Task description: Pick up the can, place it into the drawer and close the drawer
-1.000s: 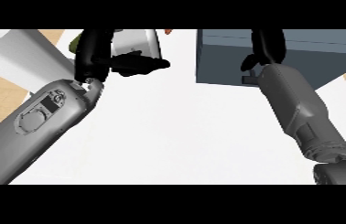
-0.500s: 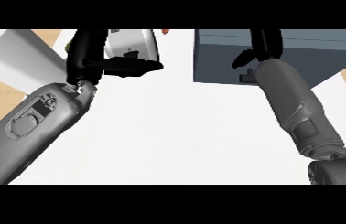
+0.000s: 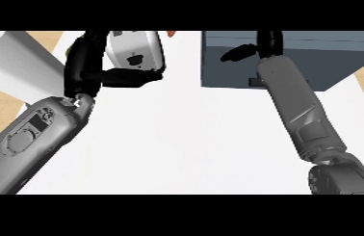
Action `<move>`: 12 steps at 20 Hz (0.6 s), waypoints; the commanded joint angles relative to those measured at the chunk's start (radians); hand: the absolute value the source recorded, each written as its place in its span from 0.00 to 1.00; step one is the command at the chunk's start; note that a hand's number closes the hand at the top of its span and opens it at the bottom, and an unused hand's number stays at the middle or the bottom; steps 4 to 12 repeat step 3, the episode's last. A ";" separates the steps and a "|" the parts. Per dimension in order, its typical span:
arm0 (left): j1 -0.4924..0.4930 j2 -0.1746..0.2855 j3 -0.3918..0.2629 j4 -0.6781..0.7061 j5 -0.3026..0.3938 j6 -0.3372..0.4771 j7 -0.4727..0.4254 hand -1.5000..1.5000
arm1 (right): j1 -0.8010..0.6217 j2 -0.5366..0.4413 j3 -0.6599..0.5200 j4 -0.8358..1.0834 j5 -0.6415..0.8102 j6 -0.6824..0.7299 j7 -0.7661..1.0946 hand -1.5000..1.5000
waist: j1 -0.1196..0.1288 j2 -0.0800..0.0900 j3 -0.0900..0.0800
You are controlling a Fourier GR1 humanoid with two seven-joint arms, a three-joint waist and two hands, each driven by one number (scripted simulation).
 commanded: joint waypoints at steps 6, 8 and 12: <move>0.033 -0.023 0.012 -0.007 -0.026 0.012 -0.007 0.00 | -0.082 0.008 -0.092 -0.012 -0.124 0.046 -0.009 0.00 | 0.002 -0.006 -0.005; 0.033 -0.023 0.012 -0.007 -0.026 0.012 -0.007 0.00 | -0.082 0.008 -0.092 -0.012 -0.124 0.046 -0.009 0.00 | 0.002 -0.006 -0.005; 0.033 -0.023 0.012 -0.007 -0.026 0.012 -0.007 0.00 | -0.082 0.008 -0.092 -0.012 -0.124 0.046 -0.009 0.00 | 0.002 -0.006 -0.005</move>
